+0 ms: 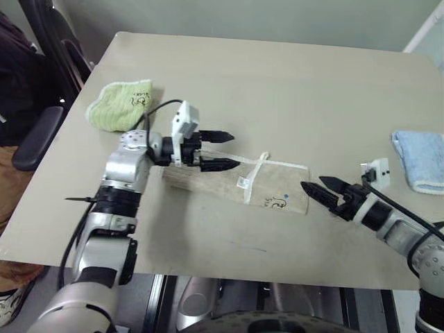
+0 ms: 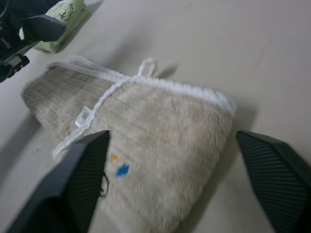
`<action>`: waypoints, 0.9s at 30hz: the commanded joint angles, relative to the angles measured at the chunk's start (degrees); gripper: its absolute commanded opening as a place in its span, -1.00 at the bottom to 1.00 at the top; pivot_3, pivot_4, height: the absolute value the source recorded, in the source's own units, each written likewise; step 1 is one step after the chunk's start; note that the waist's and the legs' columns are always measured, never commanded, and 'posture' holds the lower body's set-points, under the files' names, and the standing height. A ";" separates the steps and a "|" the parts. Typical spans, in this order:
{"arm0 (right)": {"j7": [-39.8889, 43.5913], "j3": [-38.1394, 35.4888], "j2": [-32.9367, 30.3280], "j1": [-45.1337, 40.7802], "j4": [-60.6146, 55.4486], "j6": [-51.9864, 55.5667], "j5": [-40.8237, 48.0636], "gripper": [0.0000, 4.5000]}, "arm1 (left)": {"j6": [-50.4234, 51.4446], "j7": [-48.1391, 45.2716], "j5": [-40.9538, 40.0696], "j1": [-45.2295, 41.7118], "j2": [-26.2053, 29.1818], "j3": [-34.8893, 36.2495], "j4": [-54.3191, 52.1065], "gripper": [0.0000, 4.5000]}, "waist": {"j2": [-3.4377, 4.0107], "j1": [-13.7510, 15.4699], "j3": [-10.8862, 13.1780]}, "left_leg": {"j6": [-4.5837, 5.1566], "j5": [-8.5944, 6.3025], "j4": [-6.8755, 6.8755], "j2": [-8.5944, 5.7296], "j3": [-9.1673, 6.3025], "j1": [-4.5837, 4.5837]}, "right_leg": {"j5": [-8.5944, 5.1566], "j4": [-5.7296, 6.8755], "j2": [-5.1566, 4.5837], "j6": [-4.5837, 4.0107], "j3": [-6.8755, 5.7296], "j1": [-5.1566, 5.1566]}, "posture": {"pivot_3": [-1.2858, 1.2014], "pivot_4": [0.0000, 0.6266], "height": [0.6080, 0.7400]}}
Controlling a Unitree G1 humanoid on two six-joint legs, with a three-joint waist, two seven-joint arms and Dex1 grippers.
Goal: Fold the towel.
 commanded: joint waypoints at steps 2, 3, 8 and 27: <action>-4.06 -1.45 0.17 -3.31 -3.62 0.76 9.15 0.98 | 2.89 9.12 0.64 1.04 2.79 5.01 -1.01 1.00 | -0.03 -0.38 0.02 | 0.04 0.01 0.00 0.00 0.00 0.00 | -0.17 0.01 0.01 0.27 0.01 -0.02 | 0.03 -0.52 0.89; -4.80 -0.78 0.11 -4.33 -3.89 1.06 11.32 0.98 | 6.31 9.58 -0.84 1.99 4.34 6.24 -2.08 1.00 | -0.03 -0.48 0.02 | 0.17 0.09 0.00 0.00 0.00 0.00 | -0.30 0.02 0.01 0.48 0.01 -0.03 | 0.03 -0.52 0.89; -7.12 4.47 -0.14 -9.85 -4.20 1.41 16.51 0.98 | 23.37 10.38 -9.63 8.91 11.77 12.89 -10.99 1.00 | -0.06 -0.94 0.02 | 0.35 0.24 -0.26 0.01 -0.01 0.00 | -0.25 0.00 0.06 0.34 0.00 -0.14 | 0.03 -0.52 0.89; 14.96 27.32 -2.20 -24.75 3.77 -7.14 -2.74 0.98 | 56.58 17.92 -26.45 25.00 25.19 32.15 -14.10 1.00 | -0.12 -0.39 -0.02 | -0.63 -0.01 -0.60 0.28 -0.16 0.03 | -0.22 0.25 0.14 -0.83 -0.29 -0.40 | 0.03 -0.52 0.89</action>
